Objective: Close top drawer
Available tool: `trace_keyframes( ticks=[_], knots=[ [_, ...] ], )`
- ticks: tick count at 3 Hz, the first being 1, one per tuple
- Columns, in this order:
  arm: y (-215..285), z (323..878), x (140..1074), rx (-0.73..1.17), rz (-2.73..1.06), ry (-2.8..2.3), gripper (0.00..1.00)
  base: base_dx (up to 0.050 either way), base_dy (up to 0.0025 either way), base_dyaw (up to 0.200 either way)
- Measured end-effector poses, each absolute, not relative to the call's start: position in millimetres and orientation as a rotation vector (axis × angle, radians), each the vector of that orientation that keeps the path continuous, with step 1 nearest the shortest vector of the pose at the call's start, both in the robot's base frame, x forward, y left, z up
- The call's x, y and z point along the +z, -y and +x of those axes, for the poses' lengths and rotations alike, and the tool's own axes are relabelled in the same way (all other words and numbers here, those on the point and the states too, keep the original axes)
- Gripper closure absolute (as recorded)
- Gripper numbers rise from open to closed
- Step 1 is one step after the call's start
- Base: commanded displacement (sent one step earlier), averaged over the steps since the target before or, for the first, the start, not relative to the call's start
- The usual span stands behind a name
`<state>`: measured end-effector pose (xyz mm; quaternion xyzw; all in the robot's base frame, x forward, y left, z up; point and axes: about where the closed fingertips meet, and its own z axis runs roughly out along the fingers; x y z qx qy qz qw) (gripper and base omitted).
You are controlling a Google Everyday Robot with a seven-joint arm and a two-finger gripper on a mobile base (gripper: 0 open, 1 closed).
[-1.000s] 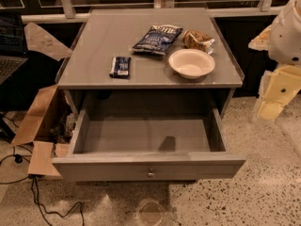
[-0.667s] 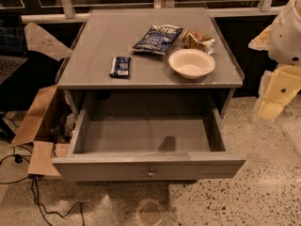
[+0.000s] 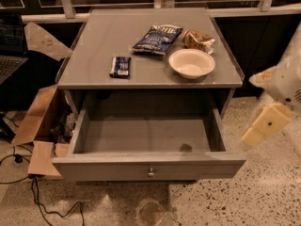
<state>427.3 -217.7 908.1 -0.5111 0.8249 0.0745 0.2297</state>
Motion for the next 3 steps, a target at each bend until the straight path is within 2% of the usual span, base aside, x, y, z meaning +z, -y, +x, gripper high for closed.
trace_keyframes(
  ticks=[1, 3],
  knots=[
    [206.4, 419.6, 871.7, 0.390, -1.239, -2.279, 0.00, 0.000, 0.00000, 0.000],
    [184.7, 407.8, 812.7, 0.594, -1.122, -2.296, 0.00, 0.000, 0.00000, 0.000]
  ],
)
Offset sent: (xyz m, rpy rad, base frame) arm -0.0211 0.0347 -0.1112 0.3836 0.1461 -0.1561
